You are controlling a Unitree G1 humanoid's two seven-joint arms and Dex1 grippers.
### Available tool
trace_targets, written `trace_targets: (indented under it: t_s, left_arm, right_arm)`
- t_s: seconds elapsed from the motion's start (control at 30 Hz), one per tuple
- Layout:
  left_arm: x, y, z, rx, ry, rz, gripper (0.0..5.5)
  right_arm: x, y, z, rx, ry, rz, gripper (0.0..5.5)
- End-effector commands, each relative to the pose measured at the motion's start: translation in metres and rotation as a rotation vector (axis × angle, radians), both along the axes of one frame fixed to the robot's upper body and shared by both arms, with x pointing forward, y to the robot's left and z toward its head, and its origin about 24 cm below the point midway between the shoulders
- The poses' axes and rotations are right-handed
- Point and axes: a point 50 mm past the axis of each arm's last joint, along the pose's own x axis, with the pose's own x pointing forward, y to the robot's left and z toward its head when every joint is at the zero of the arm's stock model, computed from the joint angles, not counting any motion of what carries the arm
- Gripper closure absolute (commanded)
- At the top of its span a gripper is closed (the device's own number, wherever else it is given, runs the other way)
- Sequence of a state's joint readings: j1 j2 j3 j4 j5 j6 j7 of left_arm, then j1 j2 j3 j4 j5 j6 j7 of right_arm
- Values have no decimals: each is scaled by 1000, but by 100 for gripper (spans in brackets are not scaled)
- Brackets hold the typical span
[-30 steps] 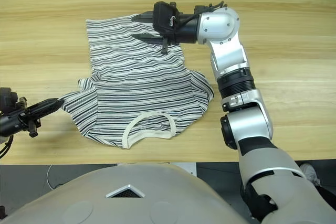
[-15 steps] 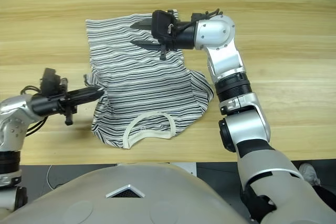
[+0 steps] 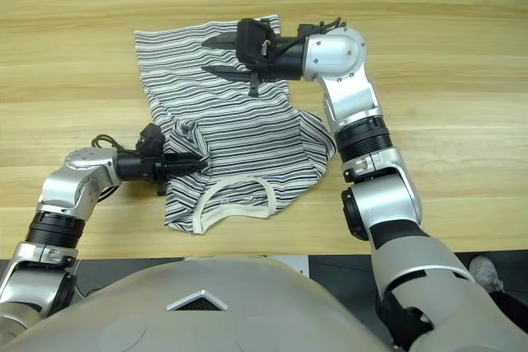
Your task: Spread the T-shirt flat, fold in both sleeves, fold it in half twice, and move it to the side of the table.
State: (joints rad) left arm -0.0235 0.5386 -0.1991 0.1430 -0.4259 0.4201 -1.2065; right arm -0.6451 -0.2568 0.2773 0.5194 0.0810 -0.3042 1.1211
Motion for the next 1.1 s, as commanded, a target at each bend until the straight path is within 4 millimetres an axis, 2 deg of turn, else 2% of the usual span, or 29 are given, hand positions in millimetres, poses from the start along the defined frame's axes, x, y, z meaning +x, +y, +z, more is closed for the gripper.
trace_targets:
  t_s: [0.03,0.13,0.2,0.33,0.4,0.43,0.47,0.57,0.63,0.83,1.1]
  left_arm:
    - [3,5,15,-33,-53,1,417]
    - [6,4,39,-142,-109,13,403]
    - [6,4,56,-207,-163,17,403]
    - [6,11,66,-226,-224,60,403]
    - [7,23,70,-219,-265,132,403]
    - [9,32,71,-207,-297,191,401]
    - [12,38,74,-199,-316,244,401]
    - [20,51,86,-185,-375,371,401]
    - [22,54,92,-185,-395,392,401]
    - [21,54,95,-174,-402,411,401]
    - [17,55,93,-156,-390,409,401]
  right_arm:
    - [1,-7,6,6,-17,-13,391]
    - [11,-33,12,-11,16,-116,391]
    - [23,-66,17,-39,66,-245,391]
    - [30,-121,20,-125,167,-423,391]
    - [16,-157,1,-257,358,-468,391]
    - [5,-173,-9,-309,467,-479,373]
    - [-4,-182,-16,-338,556,-480,362]
    - [-29,-189,-30,-375,758,-429,307]
    - [-36,-188,-35,-372,834,-425,278]
    - [-45,-191,-52,-369,945,-468,278]
    - [-51,-183,-70,-388,975,-463,278]
